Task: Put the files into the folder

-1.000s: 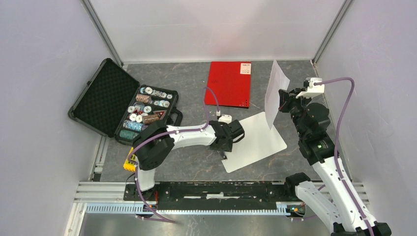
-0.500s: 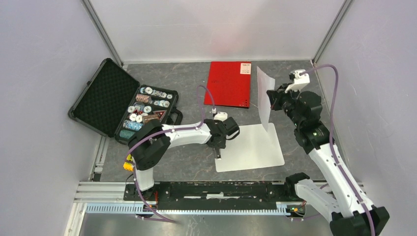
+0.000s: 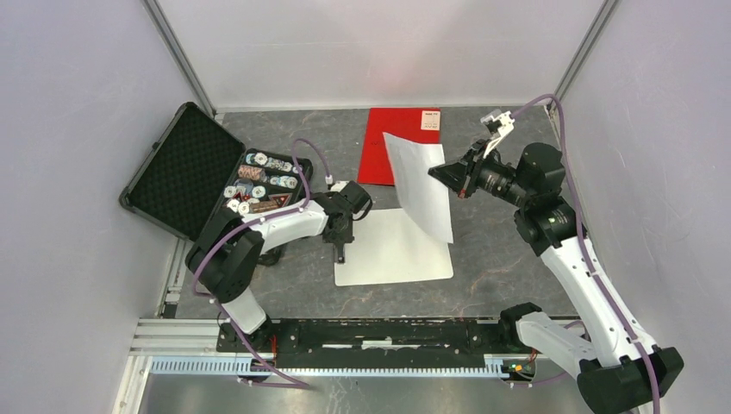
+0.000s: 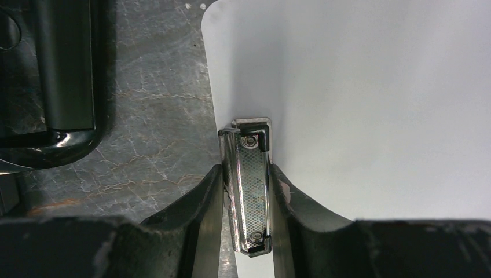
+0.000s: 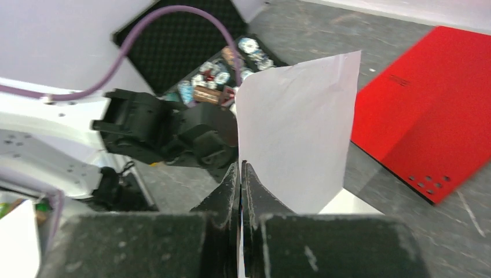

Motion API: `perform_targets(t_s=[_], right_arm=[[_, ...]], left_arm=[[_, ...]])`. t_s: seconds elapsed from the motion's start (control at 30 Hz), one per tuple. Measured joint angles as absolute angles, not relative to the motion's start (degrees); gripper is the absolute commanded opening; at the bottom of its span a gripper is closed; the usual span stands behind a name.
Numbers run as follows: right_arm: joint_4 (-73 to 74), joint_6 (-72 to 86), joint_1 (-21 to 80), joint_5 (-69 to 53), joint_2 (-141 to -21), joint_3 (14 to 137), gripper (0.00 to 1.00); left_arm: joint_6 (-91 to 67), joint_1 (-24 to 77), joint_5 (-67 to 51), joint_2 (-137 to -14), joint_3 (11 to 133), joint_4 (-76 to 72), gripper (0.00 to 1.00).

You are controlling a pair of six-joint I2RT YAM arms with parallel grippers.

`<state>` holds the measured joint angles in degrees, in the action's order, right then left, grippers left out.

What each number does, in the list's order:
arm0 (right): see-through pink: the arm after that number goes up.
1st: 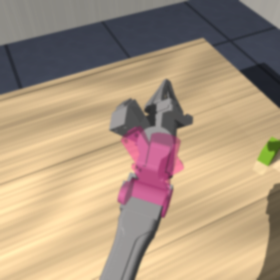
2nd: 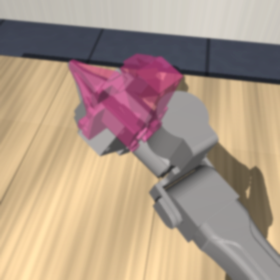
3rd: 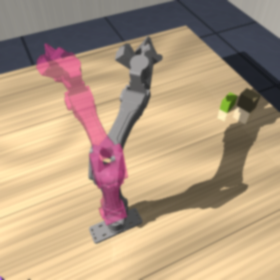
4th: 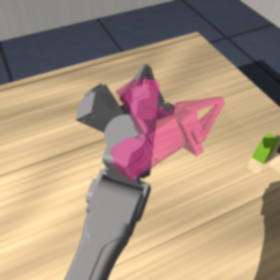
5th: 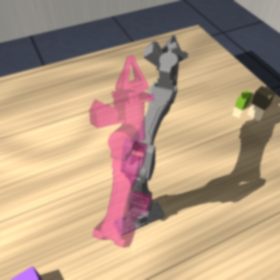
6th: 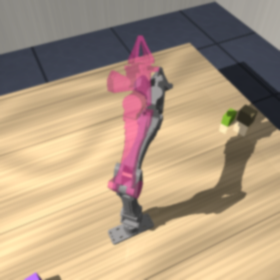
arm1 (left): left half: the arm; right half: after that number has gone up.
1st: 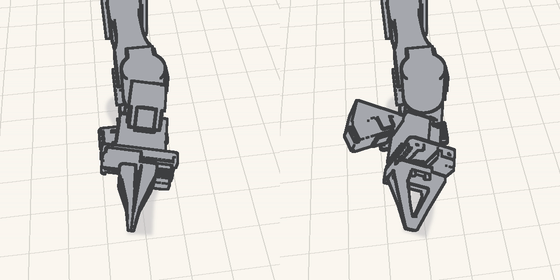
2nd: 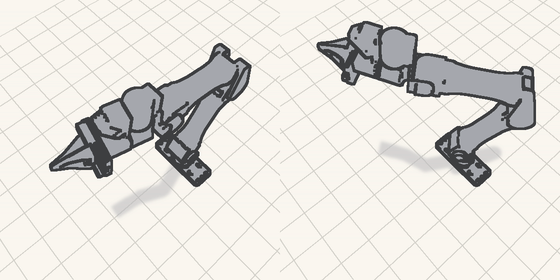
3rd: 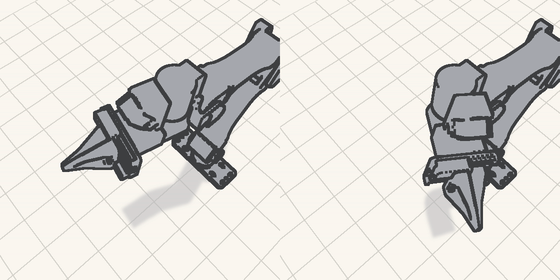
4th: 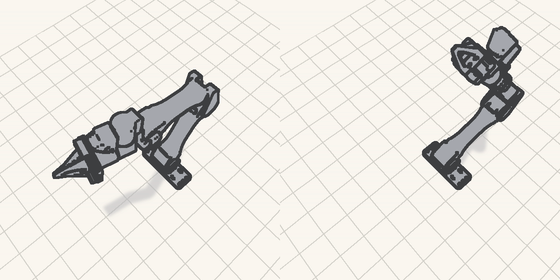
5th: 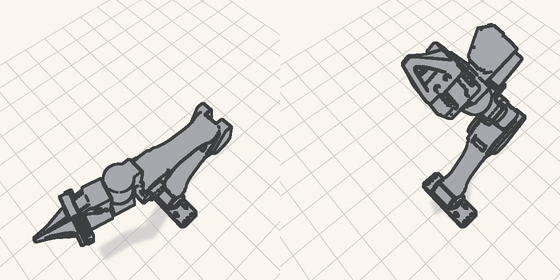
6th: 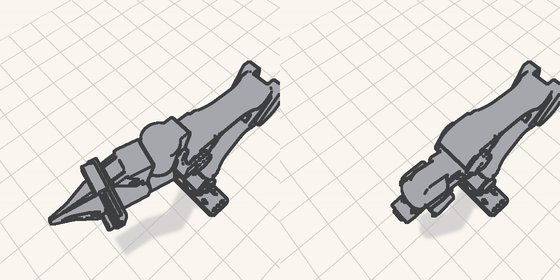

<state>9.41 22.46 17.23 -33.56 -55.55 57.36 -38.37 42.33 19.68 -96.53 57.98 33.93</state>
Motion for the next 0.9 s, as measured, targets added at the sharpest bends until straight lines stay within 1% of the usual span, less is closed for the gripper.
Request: perform_targets(t_s=[0.2,0.33,0.6,0.77,0.9], right_arm=[[7.4,25.7,17.3,-39.6,-53.6,57.2,0.0],[8.0,23.7,17.1,-39.9,-52.5,52.9,0.0],[12.2,17.5,16.4,-32.9,-54.6,36.9,0.02],[13.1,14.5,16.3,-27.7,-57.4,31.1,0.02],[13.0,12.4,16.0,-23.3,-57.9,29.4,0.01]], left_arm=[[-36.3,41.3,16.4,-94.4,57.5,32.7,0.48],[-34.7,40.9,14.4,-91.9,57.0,31.1,0.51],[-33.7,40.8,11.6,-87.6,56.1,30.2,0.55],[-33.6,40.8,11.9,-86.1,55.7,31.0,0.57],[-33.5,40.8,11.9,-85.7,55.2,31.1,0.58]])
